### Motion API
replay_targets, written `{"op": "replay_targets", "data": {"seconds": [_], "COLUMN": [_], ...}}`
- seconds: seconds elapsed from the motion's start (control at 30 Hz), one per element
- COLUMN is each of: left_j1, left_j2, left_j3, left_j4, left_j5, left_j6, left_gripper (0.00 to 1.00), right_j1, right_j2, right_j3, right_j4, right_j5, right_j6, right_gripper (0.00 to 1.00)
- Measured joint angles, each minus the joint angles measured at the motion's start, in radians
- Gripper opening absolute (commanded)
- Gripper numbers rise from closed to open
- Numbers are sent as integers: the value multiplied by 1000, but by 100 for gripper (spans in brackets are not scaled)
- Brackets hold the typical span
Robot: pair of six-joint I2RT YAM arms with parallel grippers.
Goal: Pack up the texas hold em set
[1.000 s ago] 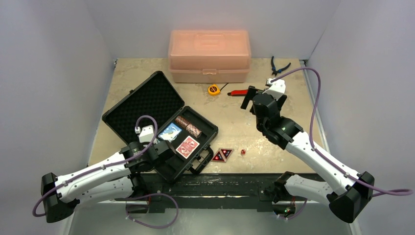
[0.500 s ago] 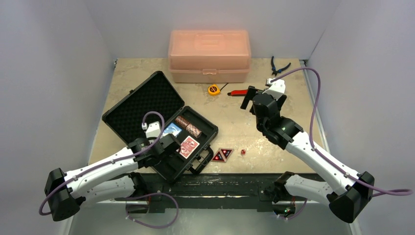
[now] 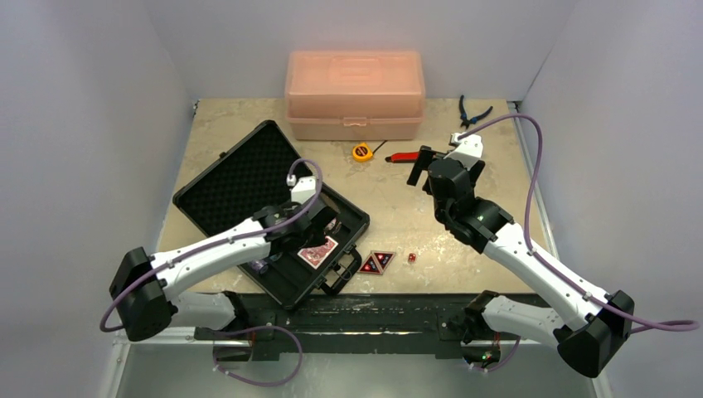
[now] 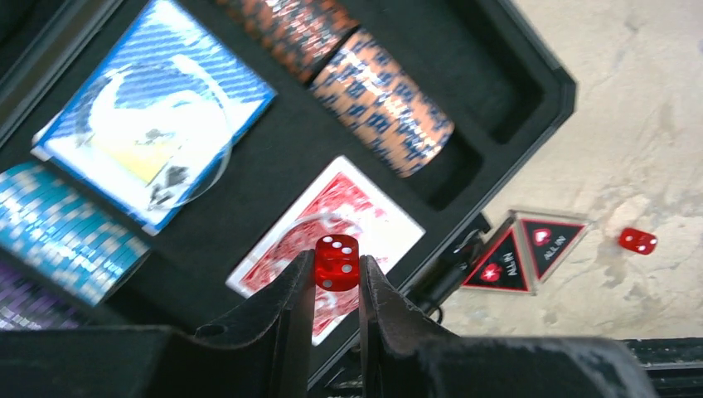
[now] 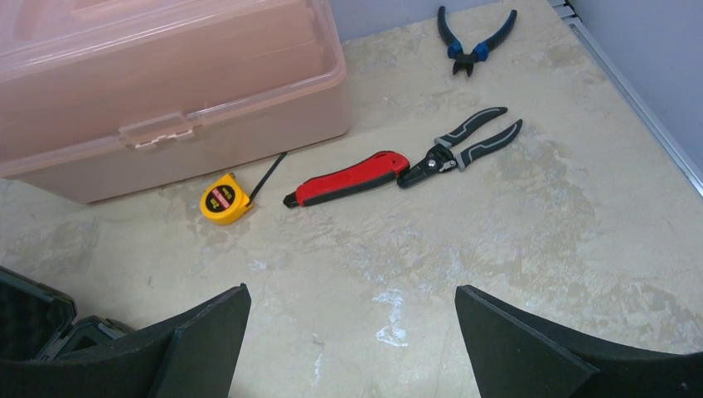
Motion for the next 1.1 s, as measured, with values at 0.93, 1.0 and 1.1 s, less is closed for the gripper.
{"op": "replay_targets", "data": {"seconds": [0.93, 1.0, 1.1], "left_j1": [28, 29, 29], "left_j2": [383, 383, 383], "left_j3": [217, 218, 219], "left_j4": [156, 151, 146], "left_j5": [135, 130, 123], "left_j6": [129, 128, 122], "left_gripper": [12, 15, 21], "right_j1": [0, 0, 0], "right_j2": [0, 0, 0], "right_j3": [0, 0, 0], "right_j4": [-5, -4, -4], "right_j5": [-1, -1, -4], "right_j6": [0, 0, 0], "right_gripper": [99, 99, 99]}}
